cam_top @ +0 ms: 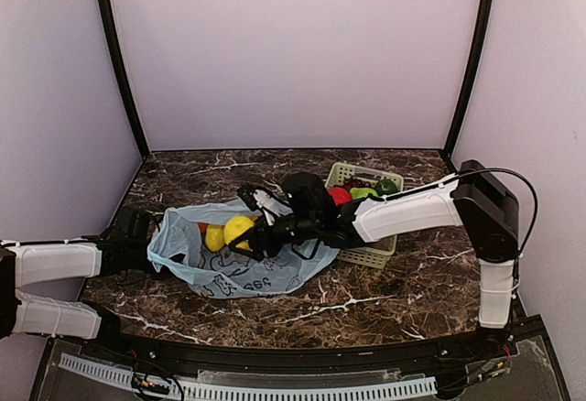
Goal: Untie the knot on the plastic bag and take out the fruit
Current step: Place the fake fruit in the bin.
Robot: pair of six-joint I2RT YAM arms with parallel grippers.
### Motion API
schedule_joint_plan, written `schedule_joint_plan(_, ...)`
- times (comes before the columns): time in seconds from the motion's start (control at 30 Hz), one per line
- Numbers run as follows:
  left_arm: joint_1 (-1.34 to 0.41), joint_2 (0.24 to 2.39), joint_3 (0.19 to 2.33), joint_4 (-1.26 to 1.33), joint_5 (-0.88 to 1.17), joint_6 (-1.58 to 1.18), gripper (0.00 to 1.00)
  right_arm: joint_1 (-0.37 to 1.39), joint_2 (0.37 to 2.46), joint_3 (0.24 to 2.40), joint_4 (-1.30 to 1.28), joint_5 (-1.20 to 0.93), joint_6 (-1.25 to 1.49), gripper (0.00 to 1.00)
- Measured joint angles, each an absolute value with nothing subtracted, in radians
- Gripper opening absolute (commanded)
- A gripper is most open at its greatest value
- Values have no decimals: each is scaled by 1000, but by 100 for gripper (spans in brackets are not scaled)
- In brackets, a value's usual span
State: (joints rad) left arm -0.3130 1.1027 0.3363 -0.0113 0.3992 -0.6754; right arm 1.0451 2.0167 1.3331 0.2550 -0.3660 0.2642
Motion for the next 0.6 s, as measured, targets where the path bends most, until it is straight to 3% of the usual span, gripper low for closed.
schedule_joint_plan(0.3,-313,1103,357,-33,376,-660,1,1047,1884,1242,298,-435,256,42)
schedule_joint_plan(0.37,-311,1103,358,-40,373,-658,8,1047,1845,1223,313,-453,255,42)
schedule_joint_plan(0.6,-289,1070,400,-109,342,-629,54,1047,1736,1187,326,-442,245,40)
